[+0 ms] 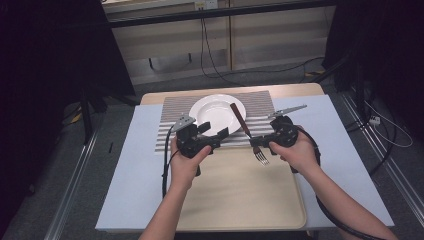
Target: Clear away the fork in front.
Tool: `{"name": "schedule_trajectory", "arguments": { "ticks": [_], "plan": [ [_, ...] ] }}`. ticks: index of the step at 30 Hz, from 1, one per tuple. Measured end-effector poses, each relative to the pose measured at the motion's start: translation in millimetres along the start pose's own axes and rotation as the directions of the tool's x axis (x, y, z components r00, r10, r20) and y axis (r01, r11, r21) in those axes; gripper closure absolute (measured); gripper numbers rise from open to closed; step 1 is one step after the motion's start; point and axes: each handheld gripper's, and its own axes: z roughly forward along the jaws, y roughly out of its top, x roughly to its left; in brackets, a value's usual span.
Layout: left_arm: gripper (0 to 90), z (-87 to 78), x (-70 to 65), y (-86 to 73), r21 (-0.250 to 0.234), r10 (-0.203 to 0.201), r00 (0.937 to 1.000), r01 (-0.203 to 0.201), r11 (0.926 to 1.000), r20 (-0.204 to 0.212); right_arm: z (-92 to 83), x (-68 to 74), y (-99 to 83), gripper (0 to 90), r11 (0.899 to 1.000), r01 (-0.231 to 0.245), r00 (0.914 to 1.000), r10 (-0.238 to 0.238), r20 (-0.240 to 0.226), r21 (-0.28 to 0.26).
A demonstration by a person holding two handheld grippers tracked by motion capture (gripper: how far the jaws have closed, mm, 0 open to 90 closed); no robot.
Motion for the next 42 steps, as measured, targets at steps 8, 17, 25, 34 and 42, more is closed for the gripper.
{"name": "schedule_trajectory", "arguments": {
  "ticks": [8, 17, 25, 34, 42],
  "plan": [
    [31.9, 24.3, -1.7, -1.9, 0.02, -0.057, 0.997, 0.056, 0.9982, 0.052, 3.1, 8.4, -1.5, 84.4, 1.0, 0.014, 0.9996, -0.015, -0.023, -0.007],
    [55.3, 33.1, -4.6, -4.4, 0.033, -0.078, 0.9863, 0.073, 0.9967, 0.146, 8.1, 18.6, -2.3, 84.4, 0.998, 0.058, 0.9974, -0.058, -0.043, -0.003],
    [80.5, 28.3, -3.9, -0.2, 0.03, -0.117, 0.9604, 0.113, 0.9931, 0.253, 12.6, 25.9, -4.1, 83.6, 0.994, 0.098, 0.9934, -0.1, -0.056, -0.045],
    [80.9, 5.4, 3.6, 7.9, 0.154, -0.116, 0.9697, 0.084, 0.9846, 0.215, -0.7, 13.9, -9.9, 69.2, 0.99, 0.098, 0.9947, -0.101, -0.023, -0.105],
    [80.9, -16.1, 9.9, 10.2, 0.217, -0.101, 0.9727, 0.055, 0.9746, 0.209, -19.5, -11.0, -22.0, 48.9, 0.979, 0.108, 0.9929, -0.097, 0.069, -0.174]
  ]
}}
